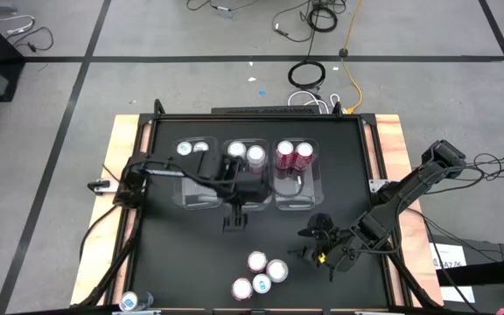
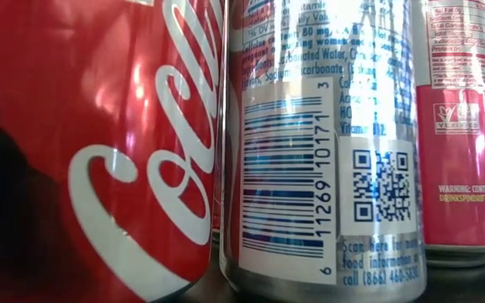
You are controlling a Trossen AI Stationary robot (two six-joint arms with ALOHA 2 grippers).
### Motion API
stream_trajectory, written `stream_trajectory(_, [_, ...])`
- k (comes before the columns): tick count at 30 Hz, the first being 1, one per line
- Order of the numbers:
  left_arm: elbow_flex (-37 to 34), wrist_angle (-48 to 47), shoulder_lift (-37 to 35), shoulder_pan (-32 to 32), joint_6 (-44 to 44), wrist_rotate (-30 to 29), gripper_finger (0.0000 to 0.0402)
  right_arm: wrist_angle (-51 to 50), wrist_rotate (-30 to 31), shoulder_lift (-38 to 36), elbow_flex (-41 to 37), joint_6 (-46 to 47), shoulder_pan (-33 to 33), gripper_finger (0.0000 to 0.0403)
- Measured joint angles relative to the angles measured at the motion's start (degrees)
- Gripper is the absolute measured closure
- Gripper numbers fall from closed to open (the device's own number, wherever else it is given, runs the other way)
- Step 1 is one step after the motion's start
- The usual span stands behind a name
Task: Sort soda cans
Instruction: Put the pink-white soda can into the middle transparent bin
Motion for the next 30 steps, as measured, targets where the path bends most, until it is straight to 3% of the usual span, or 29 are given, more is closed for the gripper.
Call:
stream_trajectory(8, [-0.01,0.76,0.0,-7.34,-4.09,-2.67,0.0011,0.24,-0.02,0.0,0.0,-1.13,0.0,0.0007])
stream_trajectory(14, [-0.02,10.34,0.0,-12.58,-1.78,-5.38,0.0011,0.55,-0.02,0.0,0.0,-0.98,0.0,0.0007])
stream_trajectory(24, [-0.5,15.07,0.04,-15.75,-1.78,-13.0,0.0011,0.61,0.17,0.0,0.0,2.36,0.0,0.0007])
stream_trajectory(30, [-12.79,24.58,-2.21,-16.43,-2.13,-13.19,0.0011,0.66,0.46,-0.02,0.0,6.11,-0.04,0.0007])
